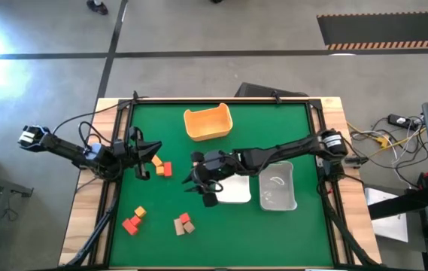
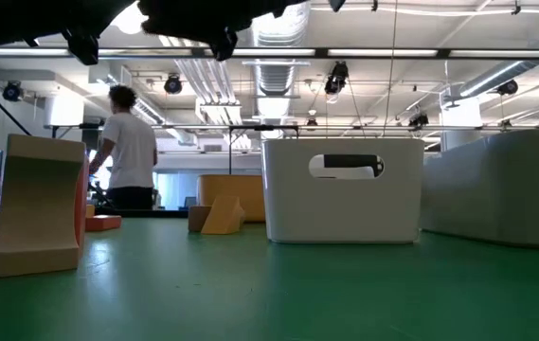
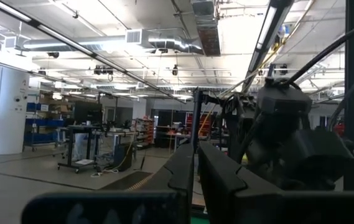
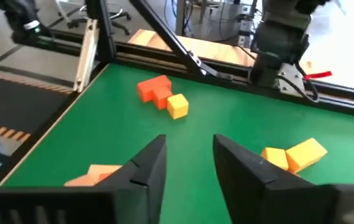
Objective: Sort & place blocks by color
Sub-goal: Put the red block into the white bin
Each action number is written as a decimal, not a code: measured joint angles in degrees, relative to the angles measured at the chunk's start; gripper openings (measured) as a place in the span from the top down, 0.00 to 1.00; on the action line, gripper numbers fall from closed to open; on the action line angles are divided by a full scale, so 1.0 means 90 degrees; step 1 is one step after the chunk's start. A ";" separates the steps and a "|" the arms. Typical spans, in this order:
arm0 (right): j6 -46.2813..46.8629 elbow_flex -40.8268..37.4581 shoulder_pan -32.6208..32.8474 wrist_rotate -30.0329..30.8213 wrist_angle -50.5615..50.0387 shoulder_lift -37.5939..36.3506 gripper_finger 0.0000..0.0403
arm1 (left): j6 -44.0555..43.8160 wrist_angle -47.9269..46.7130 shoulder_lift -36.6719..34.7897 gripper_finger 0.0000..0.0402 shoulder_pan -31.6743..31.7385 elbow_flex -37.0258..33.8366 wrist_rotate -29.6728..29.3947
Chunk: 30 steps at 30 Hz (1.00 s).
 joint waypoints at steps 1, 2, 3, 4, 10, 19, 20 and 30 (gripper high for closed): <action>0.0002 0.0004 0.0005 0.0017 -0.0013 0.0066 0.65 | -0.0002 -0.0002 0.0000 0.98 -0.0001 0.0000 0.0000; 0.0027 0.0033 0.0019 0.0024 -0.0009 0.0168 0.63 | -0.0002 0.0000 0.0000 0.98 -0.0001 0.0000 0.0000; 0.0084 0.0069 0.0041 0.0024 0.0030 0.0239 0.62 | -0.0002 0.0002 -0.0002 0.98 0.0002 0.0000 0.0000; 0.0177 0.0089 0.0059 0.0020 0.0021 0.0329 0.61 | 0.0001 -0.0006 -0.0007 0.98 -0.0001 0.0000 0.0000; 0.0343 0.0432 0.0144 0.0044 -0.0161 0.0859 0.55 | 0.0001 0.0001 0.0012 0.98 -0.0001 0.0000 -0.0002; -0.0202 0.1199 0.0381 0.0448 -0.0966 0.1358 0.54 | 0.0001 0.0002 0.0039 0.98 0.0002 0.0005 -0.0002; -0.0285 0.1247 0.0398 0.0451 -0.0992 0.1397 0.54 | 0.0001 0.0002 0.0036 0.98 0.0002 0.0005 -0.0002; 0.0006 0.1367 0.0502 0.0456 -0.0916 0.1464 0.54 | 0.0001 0.0000 0.0032 0.98 0.0002 0.0005 -0.0002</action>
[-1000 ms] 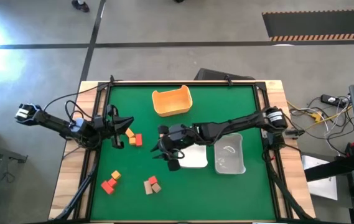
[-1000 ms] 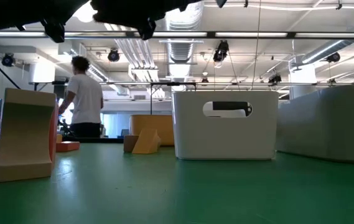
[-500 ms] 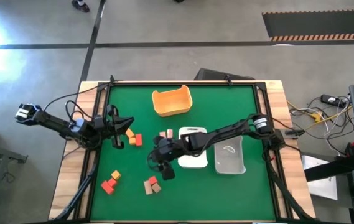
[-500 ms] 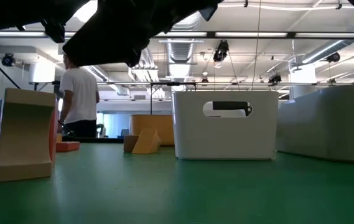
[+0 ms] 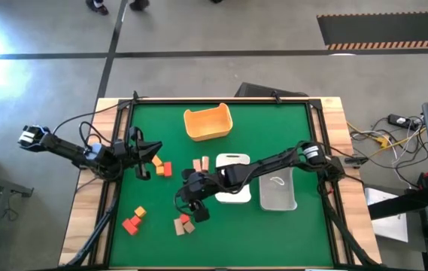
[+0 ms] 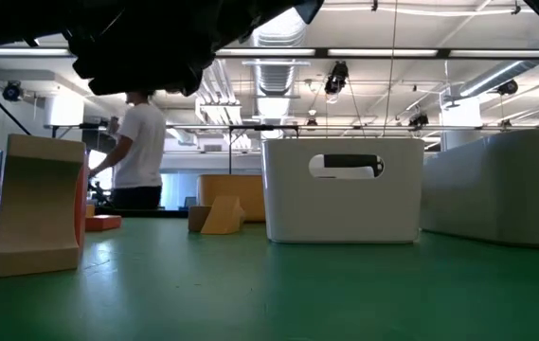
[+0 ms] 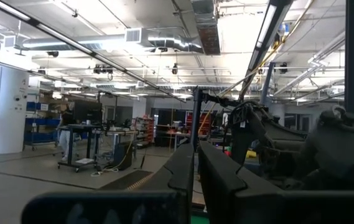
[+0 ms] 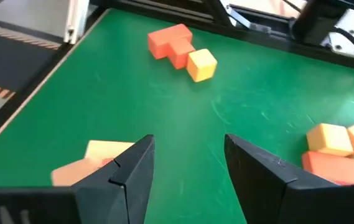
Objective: Sort & place blocks by color
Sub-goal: Put the red block into the white bin
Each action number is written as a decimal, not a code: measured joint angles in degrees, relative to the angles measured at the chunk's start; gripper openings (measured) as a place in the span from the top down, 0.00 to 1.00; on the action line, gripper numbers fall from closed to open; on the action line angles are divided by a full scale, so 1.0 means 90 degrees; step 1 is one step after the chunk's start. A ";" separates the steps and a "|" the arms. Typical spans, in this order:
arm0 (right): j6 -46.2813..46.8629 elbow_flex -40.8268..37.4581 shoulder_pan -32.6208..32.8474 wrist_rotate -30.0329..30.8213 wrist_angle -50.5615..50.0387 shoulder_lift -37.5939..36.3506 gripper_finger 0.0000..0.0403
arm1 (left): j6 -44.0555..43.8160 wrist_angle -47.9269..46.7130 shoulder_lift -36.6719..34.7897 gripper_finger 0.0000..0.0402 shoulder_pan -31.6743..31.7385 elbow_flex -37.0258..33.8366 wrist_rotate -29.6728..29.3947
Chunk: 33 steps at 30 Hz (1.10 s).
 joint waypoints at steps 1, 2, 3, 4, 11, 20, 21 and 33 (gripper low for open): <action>0.0043 -0.0001 0.0025 0.0001 0.0147 0.0056 0.54 | 0.0000 0.0002 0.0000 0.98 -0.0001 0.0000 0.0000; 0.0096 -0.0001 0.0063 -0.0001 0.0282 0.0125 0.54 | 0.0000 0.0002 0.0008 0.98 -0.0001 0.0004 0.0000; 0.0144 -0.0001 0.0110 -0.0020 0.0372 0.0212 0.54 | 0.0000 0.0001 0.0015 0.98 0.0000 0.0012 0.0000; 0.0151 -0.0001 0.0153 -0.0054 0.0449 0.0311 0.54 | 0.0000 0.0002 0.0022 0.98 -0.0002 0.0017 0.0000; -0.0085 0.0032 0.0305 -0.0054 0.0386 0.0561 0.54 | -0.0001 0.0004 0.0027 0.98 0.0000 0.0016 0.0000; -0.0056 0.0018 0.0267 0.0042 0.0152 0.0573 0.54 | 0.0000 0.0004 0.0035 0.98 0.0000 0.0026 0.0001; -0.0043 0.0017 0.0258 0.0151 0.0146 0.0577 0.54 | -0.0001 0.0006 0.0040 0.98 0.0000 0.0029 0.0000; -0.0182 0.0006 -0.0027 0.0911 -0.0120 0.0169 0.54 | 0.0000 0.0002 0.0071 0.98 -0.0002 0.0019 0.0000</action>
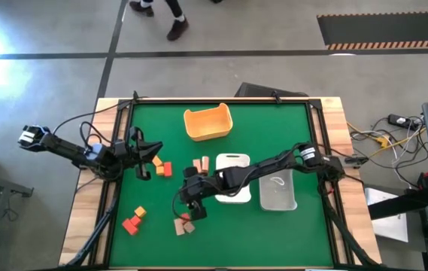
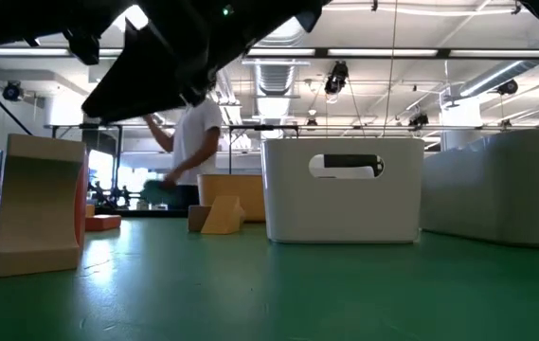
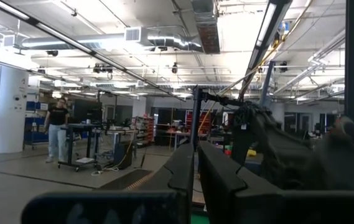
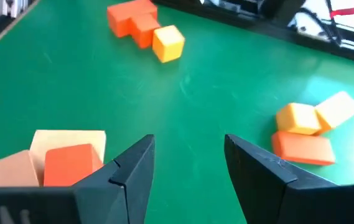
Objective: Sort & place blocks by color
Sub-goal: Put the red block into the white bin
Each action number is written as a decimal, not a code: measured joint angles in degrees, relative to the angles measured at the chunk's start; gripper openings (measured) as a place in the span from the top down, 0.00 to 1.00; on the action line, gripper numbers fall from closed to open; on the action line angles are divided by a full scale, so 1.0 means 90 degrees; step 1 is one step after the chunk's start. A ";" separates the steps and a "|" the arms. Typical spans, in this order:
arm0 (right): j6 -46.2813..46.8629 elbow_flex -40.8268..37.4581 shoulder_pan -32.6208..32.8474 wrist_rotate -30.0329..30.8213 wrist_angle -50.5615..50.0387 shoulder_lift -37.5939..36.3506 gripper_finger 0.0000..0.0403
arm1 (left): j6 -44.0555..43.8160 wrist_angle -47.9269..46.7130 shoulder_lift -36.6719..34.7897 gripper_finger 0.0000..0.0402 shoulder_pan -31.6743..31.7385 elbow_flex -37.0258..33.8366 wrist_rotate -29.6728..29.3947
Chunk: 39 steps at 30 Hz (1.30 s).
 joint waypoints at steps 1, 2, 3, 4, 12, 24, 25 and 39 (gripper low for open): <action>0.0020 0.0000 -0.0022 -0.0136 -0.0068 -0.0049 0.54 | 0.0000 0.0000 0.0009 0.98 0.0000 0.0000 0.0000; 0.0085 0.0000 -0.0044 -0.0324 -0.0094 -0.0087 0.54 | 0.0000 0.0000 0.0009 0.98 0.0002 -0.0002 0.0000; 0.0158 0.0000 -0.0056 -0.0535 -0.0134 -0.0124 0.54 | 0.0000 0.0002 0.0009 0.98 0.0000 -0.0005 0.0000; 0.0198 0.0000 -0.0062 -0.0774 -0.0157 -0.0135 0.54 | 0.0000 0.0003 0.0007 0.98 0.0001 -0.0009 0.0000; 0.0203 0.0000 0.0092 -0.1416 0.0241 0.0047 0.58 | -0.0001 0.0002 0.0009 0.98 0.0001 0.0007 0.0000; -0.0095 -0.0040 0.0283 -0.1406 0.0359 0.0142 0.97 | -0.0001 0.0002 0.0049 0.98 0.0000 0.0010 0.0000; -0.0087 -0.0057 0.0278 -0.1406 0.0364 0.0142 0.97 | -0.0002 0.0003 0.0050 0.98 0.0001 0.0010 0.0000; 0.0296 -0.0107 0.0288 -0.1481 0.0746 0.0607 0.98 | 0.0000 0.0000 0.0063 0.98 0.0002 -0.0002 0.0000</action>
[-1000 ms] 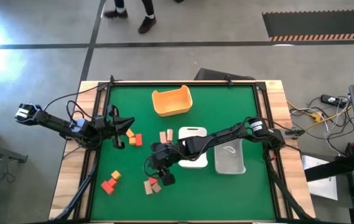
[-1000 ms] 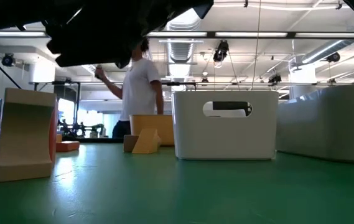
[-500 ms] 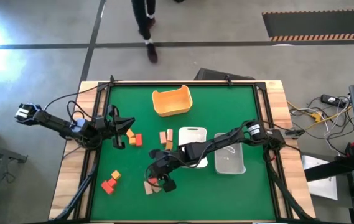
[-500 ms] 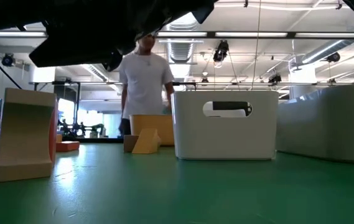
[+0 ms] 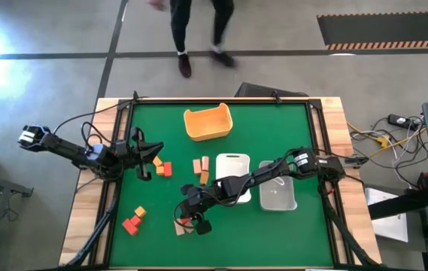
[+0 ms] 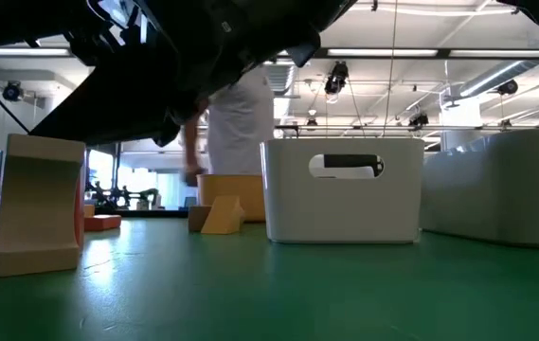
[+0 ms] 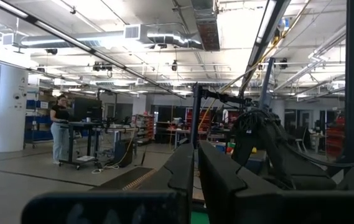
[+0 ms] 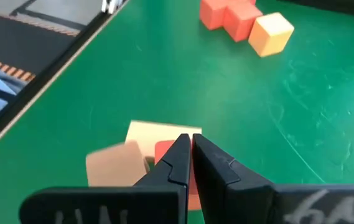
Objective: Sort & place blocks by color
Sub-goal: Put the red block into the white bin
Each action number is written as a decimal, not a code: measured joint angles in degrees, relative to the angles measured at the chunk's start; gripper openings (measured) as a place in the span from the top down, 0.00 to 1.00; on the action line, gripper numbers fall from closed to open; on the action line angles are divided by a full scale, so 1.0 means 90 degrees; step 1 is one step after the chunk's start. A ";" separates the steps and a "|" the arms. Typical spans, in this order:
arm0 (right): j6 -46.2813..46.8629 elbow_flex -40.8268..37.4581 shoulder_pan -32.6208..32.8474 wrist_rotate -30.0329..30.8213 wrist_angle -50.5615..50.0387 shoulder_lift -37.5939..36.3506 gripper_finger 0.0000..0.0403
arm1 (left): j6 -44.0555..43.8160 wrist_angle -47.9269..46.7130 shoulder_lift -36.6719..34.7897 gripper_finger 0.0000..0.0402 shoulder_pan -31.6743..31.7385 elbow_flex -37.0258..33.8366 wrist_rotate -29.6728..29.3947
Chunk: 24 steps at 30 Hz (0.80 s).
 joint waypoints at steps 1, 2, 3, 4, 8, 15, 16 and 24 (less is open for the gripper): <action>0.0000 0.0000 -0.0009 0.0001 -0.0001 0.0021 0.98 | 0.0000 0.0000 0.0004 0.98 -0.0002 0.0000 0.0000; 0.0001 0.0001 -0.0017 0.0013 0.0001 0.0025 0.98 | 0.0000 0.0003 0.0007 0.98 0.0000 0.0002 0.0000; 0.0004 0.0002 -0.0028 0.0045 -0.0012 0.0031 0.98 | -0.0002 -0.0004 0.0005 0.98 -0.0002 0.0002 0.0000; 0.0025 0.0003 -0.0044 0.0102 -0.0033 0.0030 0.98 | -0.0002 0.0001 0.0009 0.98 0.0000 0.0002 0.0000; -0.0103 0.0003 -0.0134 0.0780 -0.0157 -0.0089 0.98 | -0.0002 0.0003 0.0009 0.98 0.0000 -0.0012 0.0000; -0.0527 -0.0010 -0.0256 0.1246 -0.0288 -0.0454 0.98 | -0.0001 -0.0002 0.0002 0.98 0.0000 -0.0012 0.0000; -0.0527 -0.0007 -0.0265 0.1238 -0.0293 -0.0483 0.98 | 0.0000 0.0000 0.0002 0.98 -0.0001 -0.0015 0.0000; -0.0961 -0.0005 -0.0286 0.1231 -0.0766 -0.0528 0.94 | -0.0001 0.0001 0.0041 0.98 -0.0001 -0.0018 -0.0001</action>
